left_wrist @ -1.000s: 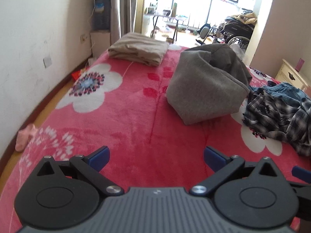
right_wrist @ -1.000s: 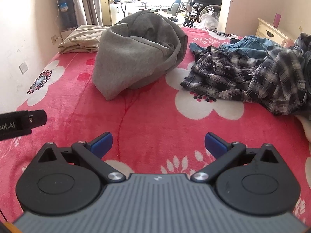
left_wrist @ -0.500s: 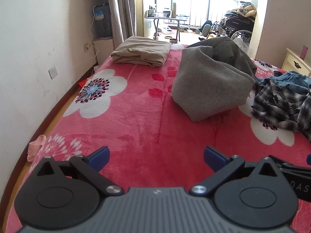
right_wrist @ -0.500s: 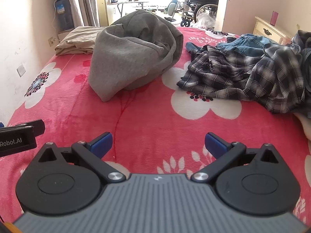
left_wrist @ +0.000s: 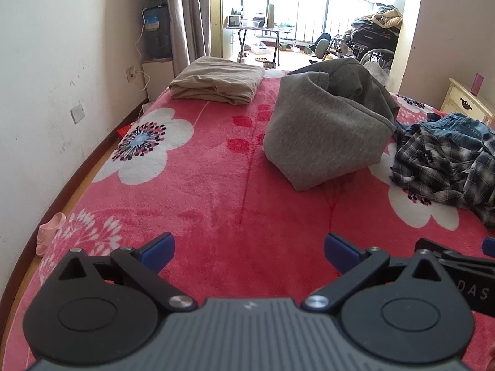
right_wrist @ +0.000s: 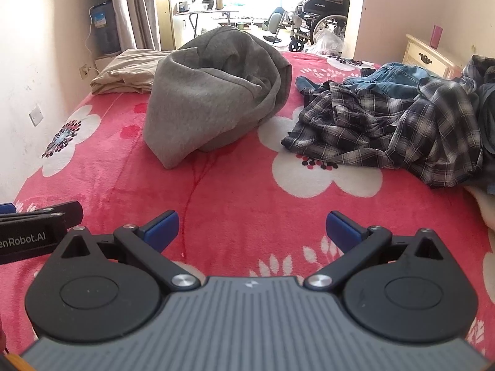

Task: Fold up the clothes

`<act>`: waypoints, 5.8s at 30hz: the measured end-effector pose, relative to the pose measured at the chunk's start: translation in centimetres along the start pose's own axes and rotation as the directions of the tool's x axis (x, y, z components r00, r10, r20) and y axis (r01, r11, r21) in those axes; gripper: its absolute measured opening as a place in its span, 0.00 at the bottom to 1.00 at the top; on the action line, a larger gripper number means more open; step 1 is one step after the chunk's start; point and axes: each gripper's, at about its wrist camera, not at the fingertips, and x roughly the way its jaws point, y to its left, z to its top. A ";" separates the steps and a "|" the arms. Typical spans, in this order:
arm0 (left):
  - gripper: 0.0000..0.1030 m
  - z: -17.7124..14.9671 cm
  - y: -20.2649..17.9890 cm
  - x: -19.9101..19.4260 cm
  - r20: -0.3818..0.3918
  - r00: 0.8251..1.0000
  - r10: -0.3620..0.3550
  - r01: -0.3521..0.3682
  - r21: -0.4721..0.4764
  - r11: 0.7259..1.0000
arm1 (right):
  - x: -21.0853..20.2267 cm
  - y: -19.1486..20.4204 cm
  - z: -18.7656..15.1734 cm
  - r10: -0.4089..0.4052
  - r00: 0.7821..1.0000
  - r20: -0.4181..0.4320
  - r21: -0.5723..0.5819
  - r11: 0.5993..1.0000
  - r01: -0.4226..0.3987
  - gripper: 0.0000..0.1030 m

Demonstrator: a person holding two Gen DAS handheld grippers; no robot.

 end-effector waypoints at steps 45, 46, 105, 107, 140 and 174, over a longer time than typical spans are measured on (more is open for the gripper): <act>1.00 -0.1 -0.8 0.6 0.050 0.999 0.016 -0.017 0.036 0.999 | 1.0 0.0 -0.3 0.012 1.000 -0.018 0.007 1.000 -0.012 0.99; 1.00 -0.1 -0.9 0.7 0.050 0.999 0.016 -0.017 0.037 0.999 | 1.1 0.0 -0.3 0.010 1.000 -0.018 0.006 1.000 -0.010 0.99; 0.23 14.1 -6.8 19.3 0.042 0.952 -0.303 0.298 0.104 0.949 | 22.8 -8.6 17.8 0.441 0.897 0.040 -0.143 0.891 -0.432 0.05; 0.21 13.2 -6.8 17.7 0.027 0.933 -0.358 0.349 0.162 0.923 | 19.9 -9.2 16.9 0.500 0.865 0.047 -0.163 0.858 -0.487 0.00; 0.85 1.1 -6.6 7.1 -0.120 0.750 -0.650 0.653 0.292 0.699 | 11.5 -13.1 -1.4 0.488 0.836 -0.251 0.117 0.872 -0.475 0.47; 0.35 -3.0 -11.5 12.6 -0.238 0.819 -0.521 0.571 0.262 0.778 | 17.4 -3.9 15.6 0.263 0.950 0.167 -0.257 0.942 -0.215 0.88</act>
